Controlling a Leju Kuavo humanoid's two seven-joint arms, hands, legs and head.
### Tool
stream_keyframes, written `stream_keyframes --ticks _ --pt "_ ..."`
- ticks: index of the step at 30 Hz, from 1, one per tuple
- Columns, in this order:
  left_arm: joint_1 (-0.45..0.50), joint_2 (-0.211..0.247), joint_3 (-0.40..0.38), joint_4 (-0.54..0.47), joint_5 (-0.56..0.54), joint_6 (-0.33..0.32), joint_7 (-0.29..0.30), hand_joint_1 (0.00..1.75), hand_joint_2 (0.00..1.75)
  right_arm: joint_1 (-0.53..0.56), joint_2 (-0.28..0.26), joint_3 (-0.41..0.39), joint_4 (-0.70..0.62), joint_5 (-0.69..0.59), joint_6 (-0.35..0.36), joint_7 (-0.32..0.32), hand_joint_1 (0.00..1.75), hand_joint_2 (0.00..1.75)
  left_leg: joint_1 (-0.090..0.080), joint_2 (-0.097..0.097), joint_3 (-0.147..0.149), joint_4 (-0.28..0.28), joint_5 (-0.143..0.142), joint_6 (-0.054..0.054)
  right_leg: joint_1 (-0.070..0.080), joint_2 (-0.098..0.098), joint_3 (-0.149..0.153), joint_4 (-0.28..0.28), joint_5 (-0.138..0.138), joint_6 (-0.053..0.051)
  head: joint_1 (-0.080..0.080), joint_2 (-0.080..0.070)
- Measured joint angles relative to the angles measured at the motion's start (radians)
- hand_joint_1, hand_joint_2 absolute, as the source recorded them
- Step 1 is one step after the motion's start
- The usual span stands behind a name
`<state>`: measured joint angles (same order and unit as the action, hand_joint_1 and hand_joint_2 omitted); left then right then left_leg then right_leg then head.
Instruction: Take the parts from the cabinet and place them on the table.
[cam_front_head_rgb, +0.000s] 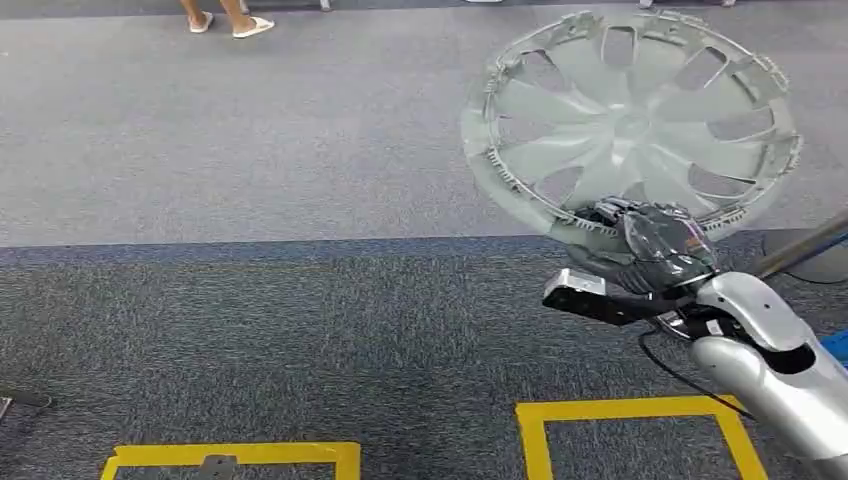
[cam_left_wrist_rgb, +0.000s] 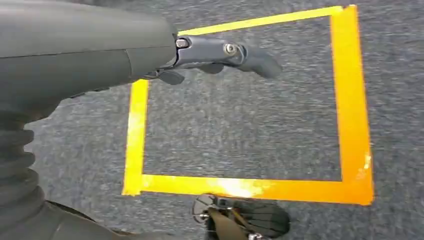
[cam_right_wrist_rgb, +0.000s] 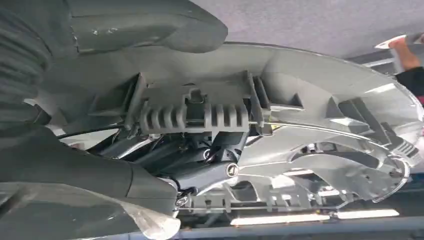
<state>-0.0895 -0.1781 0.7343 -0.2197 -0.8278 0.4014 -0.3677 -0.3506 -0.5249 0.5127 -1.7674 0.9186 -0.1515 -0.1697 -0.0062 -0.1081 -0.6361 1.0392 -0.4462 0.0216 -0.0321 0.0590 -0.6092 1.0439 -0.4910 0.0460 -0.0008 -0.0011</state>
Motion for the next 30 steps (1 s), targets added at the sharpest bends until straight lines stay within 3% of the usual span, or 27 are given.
stream_keyframes --ticks 1,2,3,4,6,7,8,9,11,12,13,15,17,18,19,20,22,23,24,26,27,28,30 --pt "0.004 0.001 0.001 0.0 0.0 -0.011 0.0 0.0 1.75 0.005 0.0 0.0 0.0 -0.001 -0.003 0.002 1.75 1.75 0.0 -0.01 0.0 0.0 0.002 -0.003 0.001 -0.01 0.002 0.0 0.0 -0.003 -0.001 0.0" --pt "0.005 0.008 0.003 0.0 0.0 -0.024 0.0 0.0 1.75 0.007 0.0 0.0 0.0 -0.001 -0.005 0.003 1.75 1.75 0.0 -0.005 -0.002 0.004 -0.006 -0.008 -0.007 -0.022 0.008 -0.006 0.001 -0.011 0.001 0.0" --pt "0.005 0.006 0.006 0.0 0.001 -0.034 0.001 0.0 1.75 0.011 -0.002 -0.002 0.0 -0.001 -0.007 0.006 1.75 1.75 -0.007 0.051 -0.008 0.024 -0.02 -0.018 -0.006 -0.031 0.013 -0.008 0.0 -0.016 -0.007 0.0" --pt "0.005 0.009 0.01 0.0 0.001 -0.047 0.003 0.0 1.75 0.016 -0.002 -0.002 0.0 -0.001 -0.01 0.006 1.75 1.75 -0.004 0.081 -0.032 0.078 -0.05 -0.025 -0.005 -0.043 0.017 -0.008 -0.003 -0.024 -0.013 0.0" --pt "0.005 0.013 0.015 0.0 0.015 -0.084 0.007 0.0 1.75 0.026 -0.004 -0.003 0.0 0.0 -0.017 0.008 1.75 1.75 0.004 0.098 -0.106 0.233 -0.117 -0.032 -0.002 -0.066 0.021 -0.008 -0.007 -0.03 -0.012 0.0" --pt "0.007 0.016 0.019 0.0 0.023 -0.104 0.013 0.0 1.75 0.029 -0.004 -0.003 0.0 0.0 -0.021 0.007 1.75 1.75 0.007 0.098 -0.139 0.298 -0.134 -0.034 -0.001 -0.077 0.022 -0.008 -0.009 -0.032 -0.012 0.0" --pt "0.011 0.019 0.023 0.0 0.03 -0.12 0.019 0.0 1.75 0.033 -0.004 -0.002 0.0 0.001 -0.022 0.006 1.75 1.75 0.008 0.098 -0.146 0.307 -0.125 -0.035 -0.001 -0.085 0.025 -0.008 -0.011 -0.032 -0.013 0.0" --pt "0.014 0.023 0.026 0.0 0.032 -0.134 0.03 0.0 1.75 0.036 -0.004 -0.002 0.0 0.003 -0.022 0.006 1.75 1.75 0.009 0.099 -0.132 0.279 -0.096 -0.034 0.0 -0.094 0.028 -0.008 -0.014 -0.031 -0.012 0.0" --pt "0.02 0.034 0.04 0.0 0.041 -0.151 0.045 0.0 1.75 0.038 -0.004 -0.002 0.0 0.004 -0.024 0.005 1.75 1.75 0.006 0.111 -0.05 0.11 -0.001 -0.023 0.003 -0.112 0.04 -0.008 -0.021 -0.029 -0.012 0.0" --pt "0.02 0.04 0.043 0.0 0.043 -0.155 0.048 0.0 1.75 0.038 -0.004 -0.003 0.0 0.005 -0.024 0.005 1.75 1.75 0.001 0.139 -0.015 0.035 0.023 -0.014 0.004 -0.12 0.045 -0.009 -0.026 -0.027 -0.012 0.0" --pt "0.018 0.049 0.047 0.0 0.047 -0.168 0.053 0.0 1.75 0.038 -0.004 -0.003 0.0 0.005 -0.027 0.005 1.75 1.75 -0.011 0.159 -0.004 0.02 0.007 -0.011 0.012 -0.128 0.044 -0.008 -0.029 -0.021 -0.012 0.0" --pt "0.017 0.056 0.056 0.0 0.052 -0.198 0.065 0.0 1.75 0.039 -0.004 -0.003 0.0 0.007 -0.032 0.003 1.75 1.75 -0.013 0.147 -0.005 0.004 0.001 -0.004 0.013 -0.142 0.043 -0.011 -0.029 -0.013 -0.01 0.0" --pt "0.024 0.062 0.066 0.0 0.052 -0.232 0.079 0.0 1.75 0.039 -0.003 -0.003 0.0 0.008 -0.032 -0.002 1.75 1.75 -0.009 0.128 0.004 -0.011 0.005 0.007 0.014 -0.162 0.055 -0.021 -0.034 0.001 -0.011 0.0" --pt "0.028 0.063 0.067 0.0 0.052 -0.246 0.088 0.0 1.75 0.039 -0.003 -0.003 0.0 0.009 -0.033 -0.002 1.75 1.75 -0.005 0.12 0.013 -0.022 0.01 0.012 0.009 -0.14 0.051 -0.015 -0.046 0.004 -0.01 0.0" --pt "0.028 0.069 0.068 0.0 0.053 -0.261 0.095 0.0 1.75 0.037 -0.002 -0.004 0.002 0.01 -0.035 -0.003 1.75 1.75 -0.001 0.114 0.017 -0.026 0.012 0.017 0.007 -0.098 0.036 0.018 -0.067 0.003 -0.006 0.0" --pt "0.026 0.071 0.068 0.0 0.053 -0.271 0.102 0.0 1.75 0.037 -0.002 -0.004 0.003 0.01 -0.035 -0.003 1.75 1.75 -0.001 0.104 0.015 -0.026 0.011 0.02 0.008 -0.077 0.0 0.088 -0.102 0.003 -0.003 0.0" --pt "0.026 0.072 0.068 0.0 0.046 -0.291 0.122 0.0 1.75 0.042 -0.002 -0.003 0.008 0.012 -0.036 -0.008 1.75 1.75 -0.004 0.084 0.015 -0.026 0.009 0.023 0.008 -0.062 -0.085 0.247 -0.158 0.005 -0.003 0.0" --pt "0.027 0.073 0.068 0.0 0.04 -0.294 0.133 0.0 1.75 0.044 -0.002 -0.002 0.011 0.013 -0.036 -0.009 1.75 1.75 -0.004 0.073 0.015 -0.024 0.009 0.023 0.008 -0.061 -0.109 0.279 -0.154 0.006 -0.002 0.0" --pt "0.029 0.074 0.068 0.0 0.038 -0.297 0.141 0.0 1.75 0.045 -0.001 -0.001 0.013 0.013 -0.036 -0.011 1.75 1.75 -0.004 0.062 0.016 -0.022 0.008 0.022 0.008 -0.061 -0.106 0.259 -0.124 0.006 -0.003 0.0" --pt "0.03 0.076 0.068 0.0 0.031 -0.307 0.152 0.0 1.75 0.044 0.0 -0.002 0.017 0.013 -0.037 -0.01 1.75 1.75 -0.001 0.04 0.017 -0.015 0.003 0.018 0.004 -0.056 -0.044 0.109 -0.025 0.007 -0.002 0.0" --pt "0.03 0.079 0.068 0.0 0.026 -0.313 0.157 0.0 1.75 0.043 0.0 -0.003 0.018 0.013 -0.037 -0.01 1.75 1.75 0.002 0.029 0.017 -0.007 -0.002 0.012 -0.002 -0.033 -0.01 0.022 0.008 0.009 -0.001 0.0" --pt "0.03 0.083 0.068 0.0 0.02 -0.316 0.161 0.0 1.75 0.043 0.001 -0.002 0.021 0.013 -0.037 -0.01 1.75 1.75 -0.004 0.019 0.008 0.0 -0.004 0.005 -0.001 -0.003 0.008 0.008 -0.014 0.01 -0.002 0.0" --pt "0.033 0.087 0.068 0.0 0.018 -0.322 0.166 0.0 1.75 0.048 0.002 -0.002 0.025 0.015 -0.041 -0.012 1.75 1.75 0.001 0.004 0.0 0.004 0.001 -0.002 0.001 -0.014 0.015 0.001 -0.015 -0.002 -0.003 0.0"
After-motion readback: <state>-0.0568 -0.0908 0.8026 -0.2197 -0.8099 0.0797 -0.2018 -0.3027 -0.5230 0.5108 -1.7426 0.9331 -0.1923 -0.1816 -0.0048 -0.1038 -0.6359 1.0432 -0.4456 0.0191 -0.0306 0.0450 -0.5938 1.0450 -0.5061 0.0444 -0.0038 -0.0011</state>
